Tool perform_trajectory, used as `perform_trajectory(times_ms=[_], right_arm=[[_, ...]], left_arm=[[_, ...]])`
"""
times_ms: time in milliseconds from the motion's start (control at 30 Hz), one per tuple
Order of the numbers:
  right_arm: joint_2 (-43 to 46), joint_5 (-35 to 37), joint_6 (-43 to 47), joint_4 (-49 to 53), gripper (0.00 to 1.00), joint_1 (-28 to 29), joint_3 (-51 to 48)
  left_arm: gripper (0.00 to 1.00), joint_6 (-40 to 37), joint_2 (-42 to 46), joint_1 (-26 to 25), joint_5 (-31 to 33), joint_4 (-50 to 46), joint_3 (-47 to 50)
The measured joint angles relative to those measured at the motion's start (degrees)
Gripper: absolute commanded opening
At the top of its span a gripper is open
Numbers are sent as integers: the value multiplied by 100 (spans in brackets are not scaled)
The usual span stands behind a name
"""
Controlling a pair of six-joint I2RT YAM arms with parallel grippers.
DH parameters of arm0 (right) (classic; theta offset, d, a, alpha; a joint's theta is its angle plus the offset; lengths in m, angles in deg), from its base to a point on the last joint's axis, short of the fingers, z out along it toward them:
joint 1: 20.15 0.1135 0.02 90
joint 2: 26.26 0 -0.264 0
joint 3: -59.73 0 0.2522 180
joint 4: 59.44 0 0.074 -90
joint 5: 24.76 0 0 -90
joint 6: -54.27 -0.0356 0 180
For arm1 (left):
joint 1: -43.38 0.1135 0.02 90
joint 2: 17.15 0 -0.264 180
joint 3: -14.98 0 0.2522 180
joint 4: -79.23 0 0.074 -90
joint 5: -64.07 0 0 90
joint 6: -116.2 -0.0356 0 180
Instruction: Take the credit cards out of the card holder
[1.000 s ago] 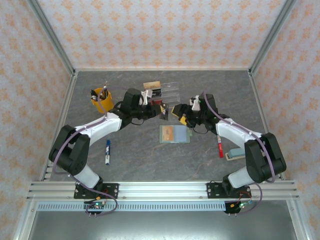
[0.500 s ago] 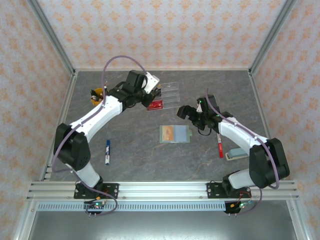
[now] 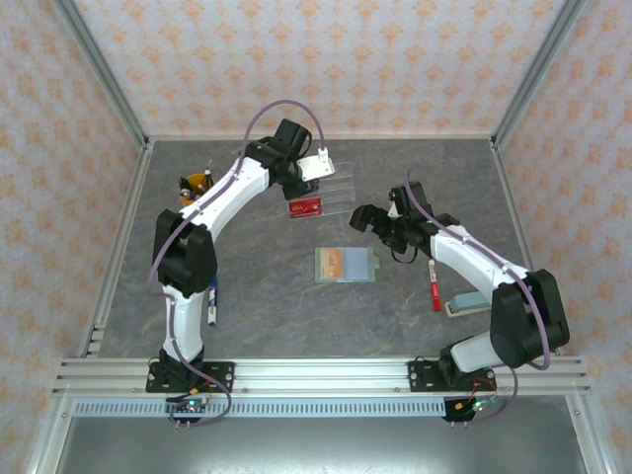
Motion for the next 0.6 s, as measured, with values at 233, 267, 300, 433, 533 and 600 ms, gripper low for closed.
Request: perform_trajectory(times_ms=[233, 267, 300, 433, 533, 600], right_arm=[[0, -4, -7, 39, 100, 0, 0], [0, -4, -9, 39, 100, 0, 0], [0, -4, -24, 37, 100, 0, 0], [2, -4, -28, 37, 100, 0, 0], [2, -4, -46, 37, 100, 0, 0], [2, -7, -48, 37, 100, 0, 0]], left_arm=[[0, -400, -516, 37, 216, -127, -431], [0, -442, -555, 37, 260, -127, -472], [0, -476, -603, 37, 299, -131, -527], [0, -581, -737, 66, 365, -140, -767], [0, -595, -800, 92, 367, -146, -907], [0, -597, -841, 107, 365, -146, -992]])
